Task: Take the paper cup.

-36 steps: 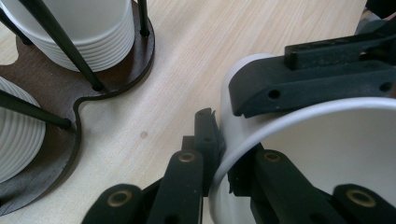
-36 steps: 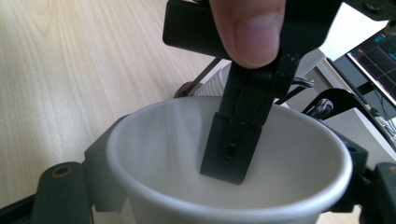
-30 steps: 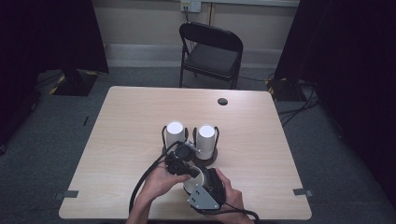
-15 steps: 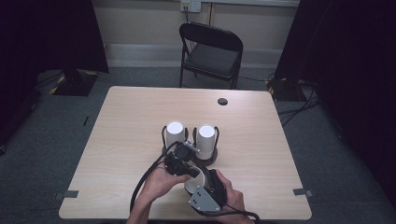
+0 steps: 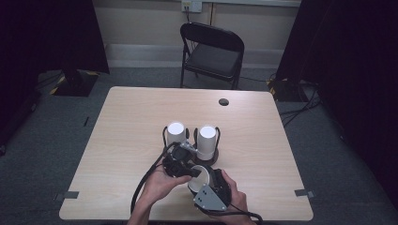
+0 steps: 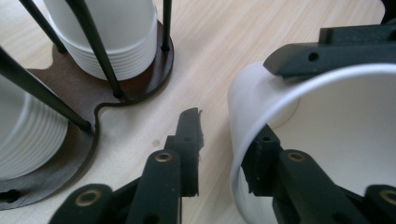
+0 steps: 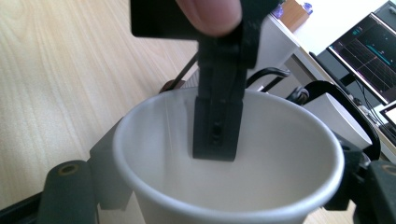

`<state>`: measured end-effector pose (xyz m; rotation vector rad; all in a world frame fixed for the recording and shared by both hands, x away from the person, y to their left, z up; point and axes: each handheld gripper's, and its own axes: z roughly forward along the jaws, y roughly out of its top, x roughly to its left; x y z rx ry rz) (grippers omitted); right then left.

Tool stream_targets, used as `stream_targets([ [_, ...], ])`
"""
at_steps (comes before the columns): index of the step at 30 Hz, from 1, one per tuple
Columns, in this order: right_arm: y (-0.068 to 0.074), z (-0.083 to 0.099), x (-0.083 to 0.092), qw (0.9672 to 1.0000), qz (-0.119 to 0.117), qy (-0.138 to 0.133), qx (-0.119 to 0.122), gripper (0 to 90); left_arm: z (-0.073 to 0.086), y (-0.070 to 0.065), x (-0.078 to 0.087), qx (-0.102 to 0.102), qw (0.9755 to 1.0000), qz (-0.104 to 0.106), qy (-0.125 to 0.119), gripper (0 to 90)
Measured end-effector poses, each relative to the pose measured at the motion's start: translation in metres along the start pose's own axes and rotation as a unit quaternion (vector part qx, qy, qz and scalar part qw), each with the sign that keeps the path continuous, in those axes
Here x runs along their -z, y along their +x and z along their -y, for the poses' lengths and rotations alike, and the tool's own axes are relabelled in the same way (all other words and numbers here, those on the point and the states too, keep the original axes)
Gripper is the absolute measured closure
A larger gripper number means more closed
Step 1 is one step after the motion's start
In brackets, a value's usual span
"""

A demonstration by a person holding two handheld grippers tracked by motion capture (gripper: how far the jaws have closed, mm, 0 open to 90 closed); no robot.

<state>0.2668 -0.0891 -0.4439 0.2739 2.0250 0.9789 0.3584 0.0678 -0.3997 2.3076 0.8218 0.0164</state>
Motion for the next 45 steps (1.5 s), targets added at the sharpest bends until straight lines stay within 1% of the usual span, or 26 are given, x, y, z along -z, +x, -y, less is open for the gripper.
stream_targets([
  [6, -0.005, 0.003, 0.002, 0.9998, 0.004, -0.002, -0.021, 22.9, 0.005, -0.001, 0.003, 0.005, 0.9993, -0.010, -0.036, 59.2],
  [8, -0.008, 0.006, 0.002, 0.9994, 0.006, -0.001, -0.034, 22.9, 0.008, -0.004, 0.005, -0.008, 0.9975, -0.033, -0.063, 54.7],
  [9, -0.009, 0.006, 0.002, 0.9991, 0.007, -0.001, -0.041, 22.9, 0.008, -0.004, 0.005, -0.008, 0.9975, -0.033, -0.063, 52.5],
  [10, -0.009, 0.006, 0.002, 0.9991, 0.007, -0.001, -0.041, 22.9, 0.010, -0.004, 0.006, -0.008, 0.9965, -0.039, -0.074, 52.5],
  [11, -0.011, 0.008, 0.001, 0.9984, 0.007, -0.002, -0.055, 22.9, 0.013, -0.004, 0.007, -0.007, 0.9942, -0.049, -0.096, 49.4],
  [13, -0.013, 0.010, 0.001, 0.9980, 0.007, -0.004, -0.062, 22.9, 0.015, -0.004, 0.008, -0.011, 0.9928, -0.055, -0.105, 49.4],
  [15, -0.015, 0.012, 0.000, 0.9968, 0.006, -0.002, -0.079, 22.9, 0.019, -0.005, 0.009, -0.005, 0.9888, -0.069, -0.132, 42.0],
  [16, -0.015, 0.012, 0.000, 0.9968, 0.006, -0.002, -0.079, 22.9, 0.021, -0.004, 0.010, -0.011, 0.9870, -0.074, -0.142, 42.0],
  [21, -0.020, 0.021, 0.001, 0.9931, 0.002, -0.001, -0.117, 22.5, 0.038, -0.005, 0.012, 0.001, 0.9757, -0.085, -0.202, 30.4],
  [22, -0.020, 0.021, 0.001, 0.9931, 0.002, -0.001, -0.117, 22.5, 0.038, -0.005, 0.012, 0.001, 0.9757, -0.085, -0.202, 30.1],
  [23, -0.022, 0.025, 0.003, 0.9910, 0.006, -0.002, -0.134, 22.3, 0.044, -0.005, 0.012, 0.004, 0.9701, -0.100, -0.221, 28.9],
  [24, -0.025, 0.028, 0.003, 0.9894, 0.006, -0.003, -0.145, 22.3, 0.047, -0.005, 0.012, 0.008, 0.9682, -0.101, -0.228, 27.1],
  [25, -0.025, 0.028, 0.003, 0.9894, 0.006, -0.003, -0.145, 22.3, 0.047, -0.005, 0.012, 0.008, 0.9682, -0.101, -0.228, 25.1],
  [26, -0.029, 0.034, 0.004, 0.9855, 0.003, -0.001, -0.169, 22.3, 0.050, -0.004, 0.012, 0.012, 0.9659, -0.103, -0.237, 24.0],
  [27, -0.032, 0.037, 0.005, 0.9837, 0.003, -0.001, -0.180, 22.3, 0.056, -0.004, 0.012, 0.015, 0.9613, -0.119, -0.248, 23.4],
  [28, -0.032, 0.037, 0.005, 0.9837, 0.003, -0.001, -0.180, 22.3, 0.056, -0.004, 0.012, 0.015, 0.9613, -0.119, -0.248, 21.6],
  [30, -0.038, 0.043, 0.007, 0.9797, 0.002, -0.001, -0.200, 22.3, 0.062, -0.003, 0.012, 0.020, 0.9582, -0.126, -0.256, 19.2],
  [32, -0.044, 0.047, 0.008, 0.9758, 0.009, -0.002, -0.218, 22.2, 0.070, -0.004, 0.011, 0.007, 0.9517, -0.141, -0.272, 19.2],
  [35, -0.052, 0.053, 0.011, 0.9687, 0.016, -0.004, -0.248, 21.9, 0.079, -0.003, 0.008, 0.010, 0.9516, -0.153, -0.266, 18.1],
  [38, -0.063, 0.060, 0.015, 0.9608, 0.027, -0.006, -0.276, 21.9, 0.093, -0.001, 0.005, 0.030, 0.9436, -0.175, -0.279, 16.7],
  [39, -0.066, 0.061, 0.016, 0.9595, 0.030, -0.005, -0.280, 21.9, 0.093, -0.001, 0.005, 0.030, 0.9436, -0.175, -0.279, 14.7],
  [40, -0.069, 0.062, 0.016, 0.9582, 0.033, -0.005, -0.284, 21.8, 0.098, -0.003, 0.003, 0.047, 0.9287, -0.236, -0.282, 15.9],
  [41, -0.071, 0.064, 0.016, 0.9565, 0.032, -0.004, -0.290, 21.9, 0.100, -0.004, 0.003, 0.054, 0.9196, -0.267, -0.283, 15.4],
  [42, -0.074, 0.065, 0.016, 0.9553, 0.034, -0.003, -0.294, 21.9, 0.100, -0.004, 0.003, 0.054, 0.9196, -0.267, -0.283, 15.9],
  [43, -0.074, 0.065, 0.016, 0.9553, 0.034, -0.003, -0.294, 21.9, 0.103, -0.004, 0.003, 0.063, 0.9136, -0.280, -0.288, 15.9],
  [45, -0.079, 0.067, 0.016, 0.9525, 0.039, 0.000, -0.302, 21.8, 0.108, -0.001, 0.005, 0.063, 0.9105, -0.276, -0.301, 15.4],
])
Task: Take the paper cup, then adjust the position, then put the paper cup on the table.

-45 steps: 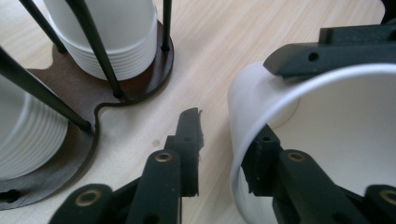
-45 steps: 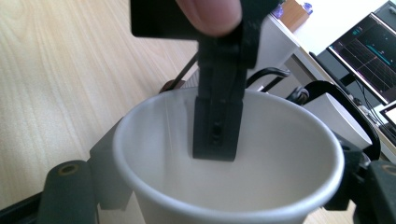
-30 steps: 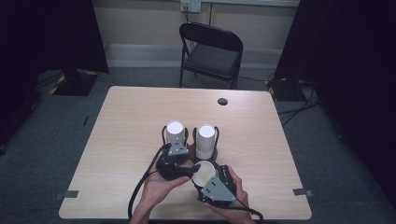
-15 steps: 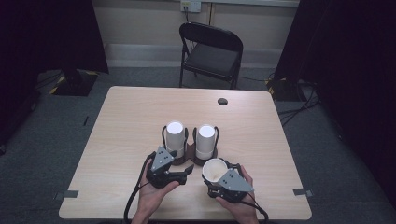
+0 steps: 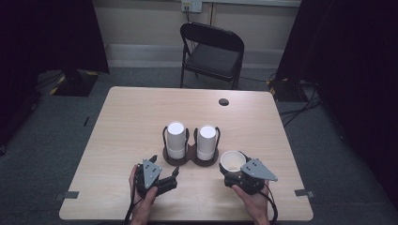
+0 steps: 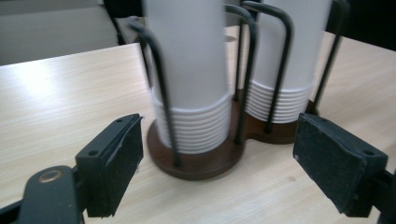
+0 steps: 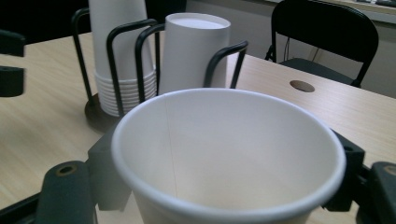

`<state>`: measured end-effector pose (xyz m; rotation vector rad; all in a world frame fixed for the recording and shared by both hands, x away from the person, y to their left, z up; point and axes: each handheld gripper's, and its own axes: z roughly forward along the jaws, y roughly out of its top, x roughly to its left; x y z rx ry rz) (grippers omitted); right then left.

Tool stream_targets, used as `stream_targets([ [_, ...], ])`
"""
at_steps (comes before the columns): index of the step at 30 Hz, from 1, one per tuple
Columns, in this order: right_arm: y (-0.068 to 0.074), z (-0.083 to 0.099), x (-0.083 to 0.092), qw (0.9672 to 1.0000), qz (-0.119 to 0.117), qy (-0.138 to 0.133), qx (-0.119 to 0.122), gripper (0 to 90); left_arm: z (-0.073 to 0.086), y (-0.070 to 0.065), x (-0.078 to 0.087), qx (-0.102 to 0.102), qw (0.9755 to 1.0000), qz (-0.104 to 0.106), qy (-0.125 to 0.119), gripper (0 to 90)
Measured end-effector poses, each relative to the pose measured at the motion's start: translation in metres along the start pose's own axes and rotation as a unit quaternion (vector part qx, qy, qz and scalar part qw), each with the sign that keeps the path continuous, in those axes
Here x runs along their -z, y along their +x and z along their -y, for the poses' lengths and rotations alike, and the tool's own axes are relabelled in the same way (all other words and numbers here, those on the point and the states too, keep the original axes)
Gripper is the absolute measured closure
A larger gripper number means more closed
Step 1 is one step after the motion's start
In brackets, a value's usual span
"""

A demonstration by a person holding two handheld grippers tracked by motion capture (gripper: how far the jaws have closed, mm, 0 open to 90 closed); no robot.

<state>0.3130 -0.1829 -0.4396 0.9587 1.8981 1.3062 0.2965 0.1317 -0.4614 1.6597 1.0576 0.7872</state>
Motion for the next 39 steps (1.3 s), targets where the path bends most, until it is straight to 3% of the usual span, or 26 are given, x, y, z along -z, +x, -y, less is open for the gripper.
stream_targets([
  [2, -0.007, -0.002, -0.001, 0.9999, 0.007, -0.001, -0.013, 21.8, 0.004, 0.004, 0.001, -0.002, 0.9997, -0.024, -0.006, 15.5],
  [7, -0.016, -0.005, 0.000, 0.9997, 0.001, -0.009, -0.022, 21.6, 0.010, 0.010, 0.000, 0.000, 0.9995, -0.030, -0.013, 15.5],
  [11, -0.027, -0.008, -0.001, 0.9993, 0.004, -0.017, -0.034, 21.5, 0.016, 0.017, 0.000, 0.013, 0.9992, -0.035, -0.016, 15.5],
  [16, -0.043, -0.013, -0.005, 0.9985, 0.023, -0.018, -0.047, 21.5, 0.021, 0.023, -0.002, 0.016, 0.9986, -0.049, -0.016, 15.5],
  [29, -0.073, -0.020, -0.025, 0.9957, 0.052, -0.011, -0.076, 21.6, 0.027, 0.024, -0.007, 0.028, 0.9971, -0.067, -0.022, 15.4],
  [32, -0.082, -0.021, -0.032, 0.9949, 0.061, -0.003, -0.081, 21.6, 0.030, 0.025, -0.009, 0.037, 0.9972, -0.061, -0.022, 15.4],
  [39, -0.093, -0.017, -0.039, 0.9941, 0.069, -0.003, -0.084, 21.6, 0.033, 0.023, -0.009, 0.031, 0.9969, -0.068, -0.024, 15.4],
])
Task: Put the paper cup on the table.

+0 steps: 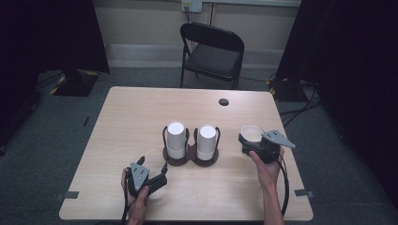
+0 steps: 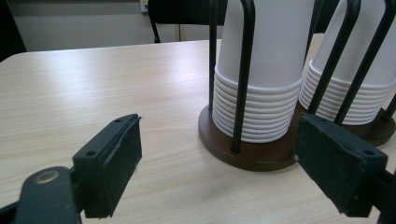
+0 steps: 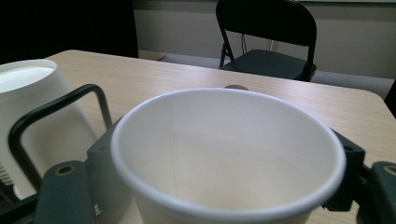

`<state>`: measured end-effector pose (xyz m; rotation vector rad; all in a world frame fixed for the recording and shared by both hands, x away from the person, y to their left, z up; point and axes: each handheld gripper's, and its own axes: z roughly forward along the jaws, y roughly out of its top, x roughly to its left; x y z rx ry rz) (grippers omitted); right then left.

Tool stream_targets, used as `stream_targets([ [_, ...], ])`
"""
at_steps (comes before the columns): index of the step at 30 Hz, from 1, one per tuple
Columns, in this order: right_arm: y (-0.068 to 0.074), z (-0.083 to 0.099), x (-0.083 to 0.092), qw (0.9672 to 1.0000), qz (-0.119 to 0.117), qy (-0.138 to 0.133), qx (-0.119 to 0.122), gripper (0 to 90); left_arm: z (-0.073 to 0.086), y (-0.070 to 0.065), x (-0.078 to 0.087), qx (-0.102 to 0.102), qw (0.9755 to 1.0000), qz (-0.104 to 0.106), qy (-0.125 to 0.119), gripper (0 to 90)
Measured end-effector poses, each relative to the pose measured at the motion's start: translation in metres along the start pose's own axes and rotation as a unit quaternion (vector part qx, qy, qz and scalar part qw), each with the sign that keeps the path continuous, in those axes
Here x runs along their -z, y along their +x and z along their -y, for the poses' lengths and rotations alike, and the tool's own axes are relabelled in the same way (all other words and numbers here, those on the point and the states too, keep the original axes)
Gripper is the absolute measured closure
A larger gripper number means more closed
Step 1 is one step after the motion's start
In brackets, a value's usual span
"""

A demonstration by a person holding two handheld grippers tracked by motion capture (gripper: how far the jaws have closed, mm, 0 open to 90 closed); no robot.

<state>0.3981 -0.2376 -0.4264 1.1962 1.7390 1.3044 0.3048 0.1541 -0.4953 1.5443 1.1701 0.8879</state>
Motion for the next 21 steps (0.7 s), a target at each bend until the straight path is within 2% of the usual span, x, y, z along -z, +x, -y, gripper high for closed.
stream_targets([
  [5, -0.008, 0.001, -0.016, 1.0000, 0.002, 0.004, -0.001, 21.6, 0.001, -0.001, 0.002, -0.002, 0.9998, -0.012, -0.013, 15.4],
  [10, -0.012, 0.003, -0.026, 1.0000, 0.002, 0.003, -0.006, 21.5, 0.002, 0.000, 0.004, 0.001, 0.9997, -0.012, -0.019, 15.4],
  [12, -0.014, 0.004, -0.031, 0.9999, 0.001, 0.012, -0.007, 21.4, 0.002, -0.003, 0.004, -0.005, 0.9995, -0.018, -0.025, 15.4],
  [13, -0.014, 0.003, -0.033, 0.9999, 0.005, 0.014, 0.001, 21.4, 0.002, -0.004, 0.004, -0.014, 0.9992, -0.023, -0.029, 15.3],
  [21, -0.020, -0.002, -0.038, 0.9999, 0.003, 0.013, -0.004, 21.2, 0.003, -0.005, 0.005, -0.018, 0.9988, -0.028, -0.035, 15.4],
])
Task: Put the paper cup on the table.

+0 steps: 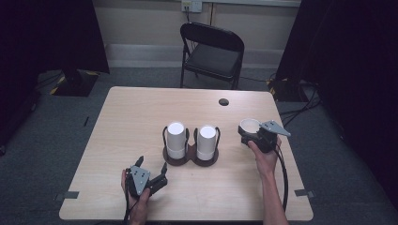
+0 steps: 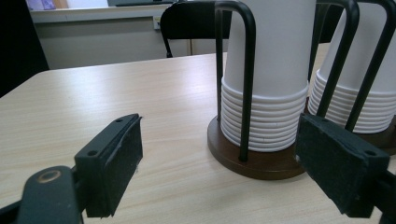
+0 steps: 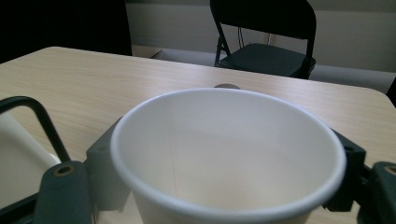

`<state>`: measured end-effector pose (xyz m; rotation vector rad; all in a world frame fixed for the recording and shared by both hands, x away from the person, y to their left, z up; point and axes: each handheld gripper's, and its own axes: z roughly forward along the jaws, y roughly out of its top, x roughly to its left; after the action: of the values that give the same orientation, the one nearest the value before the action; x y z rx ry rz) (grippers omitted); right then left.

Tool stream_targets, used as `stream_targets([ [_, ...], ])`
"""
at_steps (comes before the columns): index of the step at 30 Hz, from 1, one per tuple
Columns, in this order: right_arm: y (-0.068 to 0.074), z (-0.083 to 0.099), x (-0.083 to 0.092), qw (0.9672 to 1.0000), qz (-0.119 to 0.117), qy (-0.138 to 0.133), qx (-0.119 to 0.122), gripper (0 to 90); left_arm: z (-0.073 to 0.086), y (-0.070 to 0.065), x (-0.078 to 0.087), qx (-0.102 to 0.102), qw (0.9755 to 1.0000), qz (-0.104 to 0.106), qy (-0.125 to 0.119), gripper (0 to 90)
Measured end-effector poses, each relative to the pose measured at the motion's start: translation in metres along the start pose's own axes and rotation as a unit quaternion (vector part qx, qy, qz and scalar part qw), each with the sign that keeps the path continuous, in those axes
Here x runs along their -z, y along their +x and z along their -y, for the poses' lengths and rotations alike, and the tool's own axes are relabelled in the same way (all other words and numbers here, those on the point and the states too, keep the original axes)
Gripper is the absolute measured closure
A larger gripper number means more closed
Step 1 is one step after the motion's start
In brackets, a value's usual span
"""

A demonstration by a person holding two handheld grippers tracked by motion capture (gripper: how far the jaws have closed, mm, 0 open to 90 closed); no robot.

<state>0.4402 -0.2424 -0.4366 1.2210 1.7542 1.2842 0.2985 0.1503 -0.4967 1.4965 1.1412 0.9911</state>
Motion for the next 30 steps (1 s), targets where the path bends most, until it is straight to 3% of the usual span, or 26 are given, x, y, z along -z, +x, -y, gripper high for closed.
stream_targets([
  [5, -0.005, 0.011, -0.012, 0.9996, 0.005, 0.028, 0.005, 21.2, 0.001, 0.000, 0.002, 0.000, 1.0000, -0.004, -0.008, 15.6],
  [9, -0.004, 0.015, -0.021, 0.9998, 0.010, 0.015, 0.010, 21.3, 0.001, 0.000, 0.002, 0.003, 0.9999, -0.005, -0.010, 15.6],
  [17, -0.006, 0.025, -0.032, 0.9995, 0.018, 0.024, 0.004, 21.3, 0.002, 0.002, 0.004, 0.010, 0.9998, -0.003, -0.019, 15.6],
  [30, -0.006, 0.036, -0.021, 0.9992, 0.016, 0.037, 0.006, 21.5, 0.002, 0.002, 0.004, 0.012, 0.9997, -0.003, -0.021, 15.6],
])
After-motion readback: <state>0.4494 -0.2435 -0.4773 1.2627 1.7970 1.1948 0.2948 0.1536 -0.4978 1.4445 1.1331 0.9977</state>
